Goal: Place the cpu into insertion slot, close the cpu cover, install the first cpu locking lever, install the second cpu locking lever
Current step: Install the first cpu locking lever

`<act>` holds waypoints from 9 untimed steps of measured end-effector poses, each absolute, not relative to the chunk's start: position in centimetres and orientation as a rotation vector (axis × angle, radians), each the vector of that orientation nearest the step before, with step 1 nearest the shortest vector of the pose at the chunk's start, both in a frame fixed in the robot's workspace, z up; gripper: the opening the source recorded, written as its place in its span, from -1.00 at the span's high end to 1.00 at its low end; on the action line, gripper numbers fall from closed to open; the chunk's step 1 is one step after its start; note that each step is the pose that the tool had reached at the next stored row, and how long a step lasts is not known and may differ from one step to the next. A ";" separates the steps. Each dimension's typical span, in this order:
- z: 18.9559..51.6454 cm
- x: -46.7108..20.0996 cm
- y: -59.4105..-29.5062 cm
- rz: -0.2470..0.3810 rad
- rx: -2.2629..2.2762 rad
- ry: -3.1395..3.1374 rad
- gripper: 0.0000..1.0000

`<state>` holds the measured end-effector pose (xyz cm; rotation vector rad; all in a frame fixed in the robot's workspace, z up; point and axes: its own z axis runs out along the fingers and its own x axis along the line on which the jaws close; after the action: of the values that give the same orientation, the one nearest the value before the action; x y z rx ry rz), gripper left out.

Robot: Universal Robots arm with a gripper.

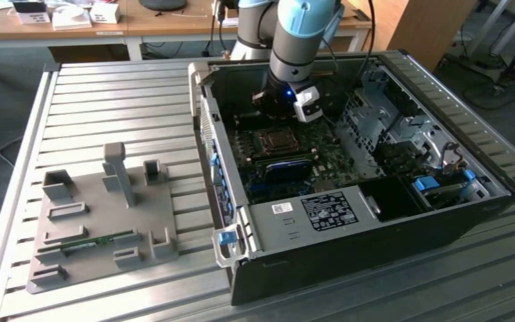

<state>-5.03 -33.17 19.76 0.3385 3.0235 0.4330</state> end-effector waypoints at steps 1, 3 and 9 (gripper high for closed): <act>19.8 -5.0 -33.1 0.433 0.338 3.023 0.79; 19.8 -5.0 -33.0 0.433 0.338 3.024 0.79; 19.8 -5.0 -33.0 0.433 0.339 3.024 0.79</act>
<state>-5.00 -33.01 19.76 0.3386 3.0235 0.4331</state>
